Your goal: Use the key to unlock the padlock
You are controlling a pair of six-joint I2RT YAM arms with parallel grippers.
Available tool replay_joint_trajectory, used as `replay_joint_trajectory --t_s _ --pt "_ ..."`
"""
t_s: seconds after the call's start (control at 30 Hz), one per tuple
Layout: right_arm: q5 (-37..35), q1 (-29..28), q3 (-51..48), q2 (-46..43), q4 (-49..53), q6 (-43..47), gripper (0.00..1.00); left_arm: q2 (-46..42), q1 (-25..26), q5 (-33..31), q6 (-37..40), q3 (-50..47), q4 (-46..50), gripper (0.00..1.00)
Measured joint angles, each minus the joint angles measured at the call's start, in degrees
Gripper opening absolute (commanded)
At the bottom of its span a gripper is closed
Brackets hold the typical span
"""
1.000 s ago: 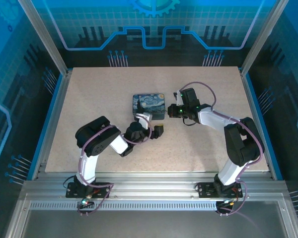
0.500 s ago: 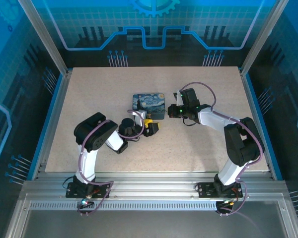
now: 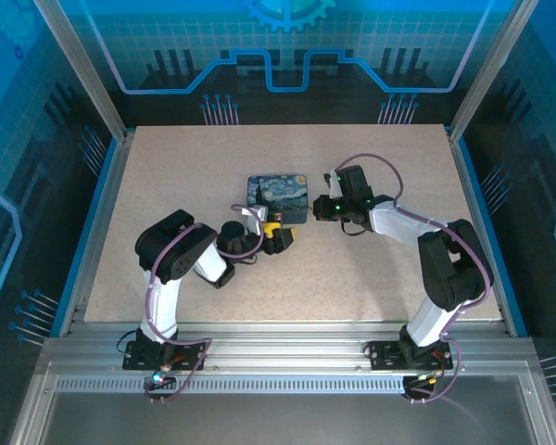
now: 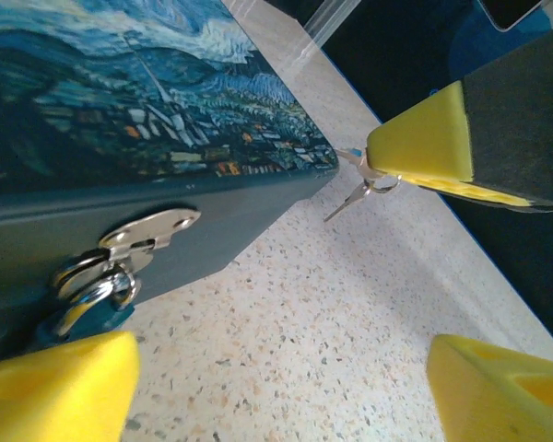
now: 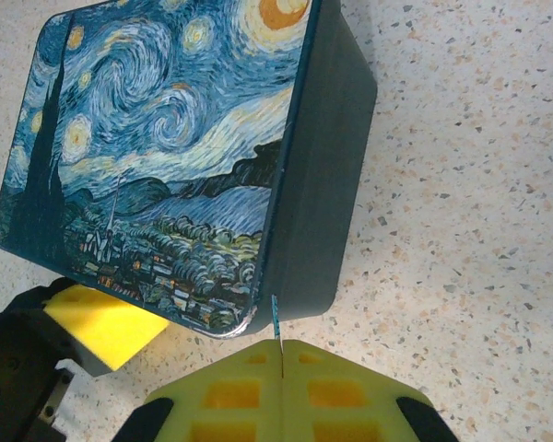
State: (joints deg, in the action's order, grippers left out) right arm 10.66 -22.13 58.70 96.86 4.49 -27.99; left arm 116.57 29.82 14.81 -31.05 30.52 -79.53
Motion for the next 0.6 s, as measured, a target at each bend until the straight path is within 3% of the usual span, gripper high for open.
replay_joint_trajectory --t_s 0.27,0.6 --pt "-3.37 0.00 2.32 0.02 4.09 -0.04 0.00 -4.50 -0.37 -4.57 1.44 -3.45 3.56 0.95" --pt "-7.93 0.07 19.76 8.07 11.15 0.02 0.00 -10.21 -0.20 -10.03 5.99 0.33 21.18 0.97"
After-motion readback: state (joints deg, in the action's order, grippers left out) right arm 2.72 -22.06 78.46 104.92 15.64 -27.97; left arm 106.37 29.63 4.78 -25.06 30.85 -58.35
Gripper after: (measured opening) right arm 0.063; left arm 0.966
